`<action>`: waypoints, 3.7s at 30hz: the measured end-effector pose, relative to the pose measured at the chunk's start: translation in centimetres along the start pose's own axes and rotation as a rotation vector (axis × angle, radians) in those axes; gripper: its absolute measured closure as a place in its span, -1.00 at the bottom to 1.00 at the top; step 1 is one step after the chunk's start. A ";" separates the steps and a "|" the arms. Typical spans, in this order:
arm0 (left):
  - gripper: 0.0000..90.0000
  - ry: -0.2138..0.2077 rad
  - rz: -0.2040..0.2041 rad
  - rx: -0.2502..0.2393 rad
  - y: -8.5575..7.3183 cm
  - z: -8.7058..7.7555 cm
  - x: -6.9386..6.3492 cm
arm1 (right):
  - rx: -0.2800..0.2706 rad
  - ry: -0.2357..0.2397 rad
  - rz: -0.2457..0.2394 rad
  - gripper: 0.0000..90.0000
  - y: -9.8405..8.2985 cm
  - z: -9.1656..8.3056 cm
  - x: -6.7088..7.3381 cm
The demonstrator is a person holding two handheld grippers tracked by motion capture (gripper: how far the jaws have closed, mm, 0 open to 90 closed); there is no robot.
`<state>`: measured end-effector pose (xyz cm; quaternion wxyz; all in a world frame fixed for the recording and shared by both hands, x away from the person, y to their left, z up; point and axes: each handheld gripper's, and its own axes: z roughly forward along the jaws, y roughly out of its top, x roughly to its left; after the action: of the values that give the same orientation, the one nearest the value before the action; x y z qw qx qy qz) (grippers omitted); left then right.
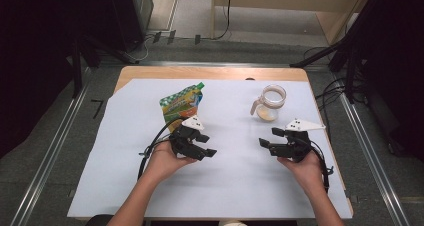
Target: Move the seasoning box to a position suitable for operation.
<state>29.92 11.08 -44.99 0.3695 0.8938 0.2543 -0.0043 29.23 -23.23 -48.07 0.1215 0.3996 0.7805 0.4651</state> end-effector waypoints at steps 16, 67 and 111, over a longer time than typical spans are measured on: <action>-0.08 -0.040 -0.027 -0.020 -0.6 -0.5 0.0 | 0.017 0.045 -0.003 -0.09 0.1 0.2 1.2; -0.04 -0.036 -0.017 -0.026 -0.8 -1.2 -0.1 | 0.025 -0.067 0.127 -0.05 1.5 0.2 -3.0; -0.04 -0.030 -0.051 -0.029 -2.7 -1.6 -1.0 | -0.044 -0.250 0.134 -0.76 2.7 7.8 -8.5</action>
<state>27.55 13.30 -45.40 0.3858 0.8815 0.2714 -0.0232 40.52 -23.92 -51.56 0.1952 0.5029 0.7205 0.4358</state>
